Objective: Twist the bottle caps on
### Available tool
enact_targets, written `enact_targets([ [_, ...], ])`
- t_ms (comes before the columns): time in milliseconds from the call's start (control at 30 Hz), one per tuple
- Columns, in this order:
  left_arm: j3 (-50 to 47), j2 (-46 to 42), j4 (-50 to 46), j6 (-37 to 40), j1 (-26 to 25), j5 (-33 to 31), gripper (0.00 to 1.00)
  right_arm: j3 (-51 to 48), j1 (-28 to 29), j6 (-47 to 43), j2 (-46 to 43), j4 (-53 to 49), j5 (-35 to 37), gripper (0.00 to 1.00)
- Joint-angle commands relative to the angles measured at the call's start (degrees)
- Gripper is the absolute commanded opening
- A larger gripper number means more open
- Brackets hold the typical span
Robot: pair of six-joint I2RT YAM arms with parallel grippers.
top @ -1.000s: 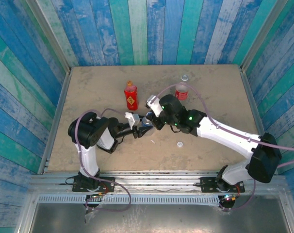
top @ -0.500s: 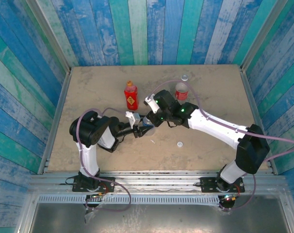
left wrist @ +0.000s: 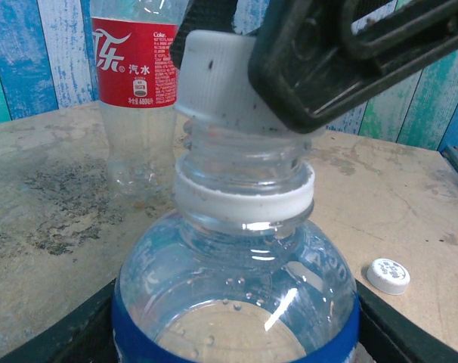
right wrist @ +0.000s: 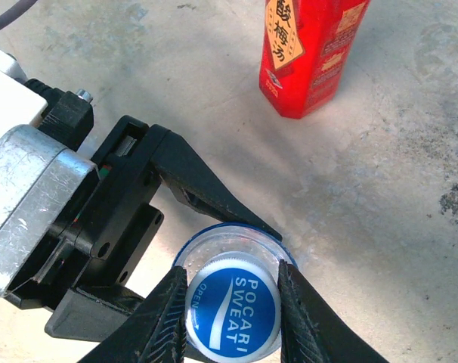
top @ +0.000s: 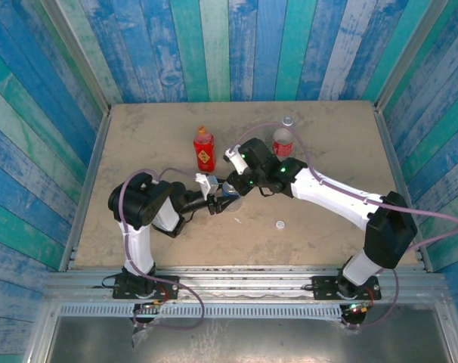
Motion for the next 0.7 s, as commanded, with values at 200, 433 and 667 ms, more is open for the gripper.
enact_targets([
  [200, -1.25, 1.89, 2.84, 1.55, -0.48, -0.03, 0.62, -2.50, -0.28, 1.87, -0.04, -1.90, 0.23, 0.31],
  [433, -0.96, 1.80, 1.87, 2.01, -0.41, 0.28, 0.63, 0.16, -0.28, 1.19, 1.56, -3.66, -0.09, 0.33],
  [667, -1.11, 1.88, 2.68, 1.47, -0.44, 0.62, 0.62, 2.93, -0.21, 0.81, 4.33, -6.05, -2.05, 0.33],
])
